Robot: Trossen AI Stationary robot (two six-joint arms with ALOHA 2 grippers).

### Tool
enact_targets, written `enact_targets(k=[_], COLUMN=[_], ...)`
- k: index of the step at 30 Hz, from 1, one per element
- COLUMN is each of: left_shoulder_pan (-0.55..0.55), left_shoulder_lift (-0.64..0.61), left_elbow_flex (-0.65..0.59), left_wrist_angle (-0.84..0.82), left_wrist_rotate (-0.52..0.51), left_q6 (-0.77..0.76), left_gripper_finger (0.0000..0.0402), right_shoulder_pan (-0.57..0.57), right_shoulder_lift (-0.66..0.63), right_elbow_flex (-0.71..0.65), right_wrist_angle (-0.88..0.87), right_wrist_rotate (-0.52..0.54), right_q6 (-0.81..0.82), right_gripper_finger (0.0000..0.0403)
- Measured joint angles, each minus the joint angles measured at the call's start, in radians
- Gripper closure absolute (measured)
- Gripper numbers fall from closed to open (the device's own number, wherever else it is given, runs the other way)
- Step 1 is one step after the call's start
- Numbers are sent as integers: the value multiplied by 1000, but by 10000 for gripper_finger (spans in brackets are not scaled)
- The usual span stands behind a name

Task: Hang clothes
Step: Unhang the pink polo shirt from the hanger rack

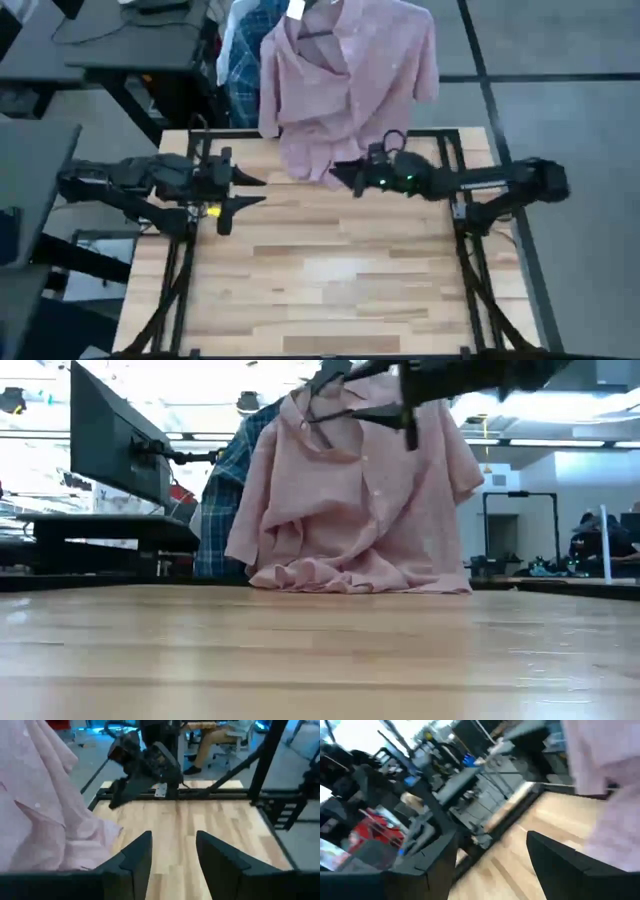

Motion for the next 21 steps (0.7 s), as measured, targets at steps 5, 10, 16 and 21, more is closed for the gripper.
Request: enact_targets(k=[5,10,16,21], left_shoulder_pan=[0,4,21,69], left_shoulder_lift=[-1,-1,-1,0], left_elbow_flex=[0,0,0,11], left_wrist_angle=[-11,-10,-16,-21], left_wrist_rotate=[0,0,1,-19], left_q6=[49,57,51,62], left_gripper_finger=[266,266,266,266], right_shoulder_pan=[15,13,-30,-137], right_shoulder_lift=[82,160,233,186], right_elbow_flex=[0,1,30,124], right_wrist_angle=[137,140,236,367], right_wrist_rotate=[0,0,-5,-121], right_q6=[49,220,328,61], right_gripper_finger=[177,177,177,177])
